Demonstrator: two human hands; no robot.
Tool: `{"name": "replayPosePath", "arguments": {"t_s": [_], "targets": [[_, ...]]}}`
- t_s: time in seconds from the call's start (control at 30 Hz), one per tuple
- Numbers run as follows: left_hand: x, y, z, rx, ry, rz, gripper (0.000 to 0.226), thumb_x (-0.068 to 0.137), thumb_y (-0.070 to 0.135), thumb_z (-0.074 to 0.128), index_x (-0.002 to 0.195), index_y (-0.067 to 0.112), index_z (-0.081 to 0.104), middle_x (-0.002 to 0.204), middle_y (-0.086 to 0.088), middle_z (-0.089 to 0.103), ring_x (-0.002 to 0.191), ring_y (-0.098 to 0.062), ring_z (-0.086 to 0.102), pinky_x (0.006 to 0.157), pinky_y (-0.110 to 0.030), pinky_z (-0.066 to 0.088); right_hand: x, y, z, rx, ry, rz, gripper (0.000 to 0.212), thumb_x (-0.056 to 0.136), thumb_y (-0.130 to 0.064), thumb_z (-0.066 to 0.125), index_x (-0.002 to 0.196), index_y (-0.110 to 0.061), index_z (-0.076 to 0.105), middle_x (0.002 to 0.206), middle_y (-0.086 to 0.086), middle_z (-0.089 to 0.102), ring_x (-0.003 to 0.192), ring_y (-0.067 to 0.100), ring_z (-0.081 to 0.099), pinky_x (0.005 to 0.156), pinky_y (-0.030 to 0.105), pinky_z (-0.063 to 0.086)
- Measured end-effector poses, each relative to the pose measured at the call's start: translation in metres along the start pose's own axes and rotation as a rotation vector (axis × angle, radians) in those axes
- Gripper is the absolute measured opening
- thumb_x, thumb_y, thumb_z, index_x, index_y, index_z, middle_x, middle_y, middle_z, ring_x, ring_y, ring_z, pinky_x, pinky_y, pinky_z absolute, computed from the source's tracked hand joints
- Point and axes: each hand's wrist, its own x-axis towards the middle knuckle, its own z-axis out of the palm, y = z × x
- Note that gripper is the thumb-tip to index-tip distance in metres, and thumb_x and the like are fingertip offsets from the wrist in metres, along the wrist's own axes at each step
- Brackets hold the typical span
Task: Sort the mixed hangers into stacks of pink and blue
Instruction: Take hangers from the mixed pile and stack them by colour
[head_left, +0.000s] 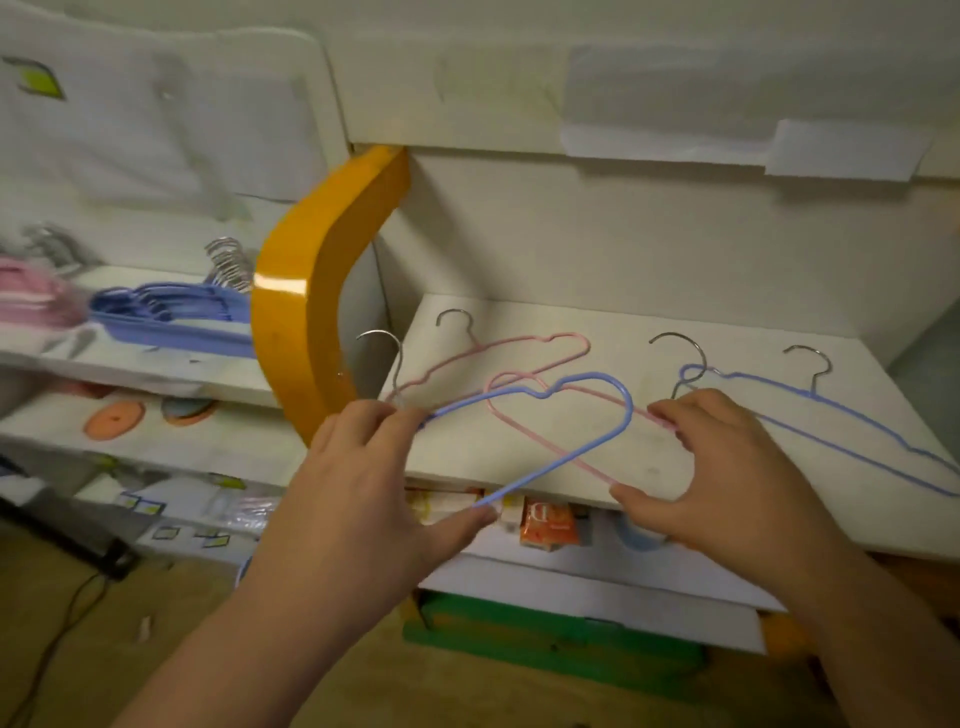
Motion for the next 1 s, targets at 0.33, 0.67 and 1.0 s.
{"name": "replayPosePath", "arguments": {"t_s": [0.33,0.67,1.0], "targets": [[-0.132,-0.126,-0.087,0.025,0.056,-0.242,0.095,0.058,0.083,0.055,0.137,0.032,0.044,0.122,0.017,0.041,0.117,-0.005,0.041,0.099,-0.027,0.041,-0.055,-0.167,0.039,0.042,-0.221,-0.167,0.068,0.052,-0.074,0.058,0.109,-0.038,0.056,0.093,-0.018,0.044,0.085,0.001,0.049,0.074,0.029,0.050],[-0.161,-0.243,-0.125,0.005,0.165,-0.466,0.093,0.056,0.084,0.060,0.133,0.033,0.049,0.113,0.019,0.042,0.109,-0.009,0.049,0.094,-0.035,0.047,-0.020,-0.289,0.112,0.065,-0.370,-0.387,0.084,0.057,-0.083,0.055,0.126,-0.036,0.050,0.101,-0.021,0.040,0.095,-0.001,0.044,0.081,0.026,0.048],[-0.086,-0.368,-0.160,0.167,0.142,-0.590,0.095,0.055,0.083,0.056,0.135,0.033,0.047,0.117,0.014,0.045,0.115,-0.011,0.045,0.096,-0.036,0.045,0.113,-0.385,0.191,0.132,-0.316,-0.446,0.079,0.057,-0.081,0.057,0.122,-0.037,0.051,0.100,-0.019,0.040,0.095,0.002,0.043,0.080,0.023,0.044]]}}
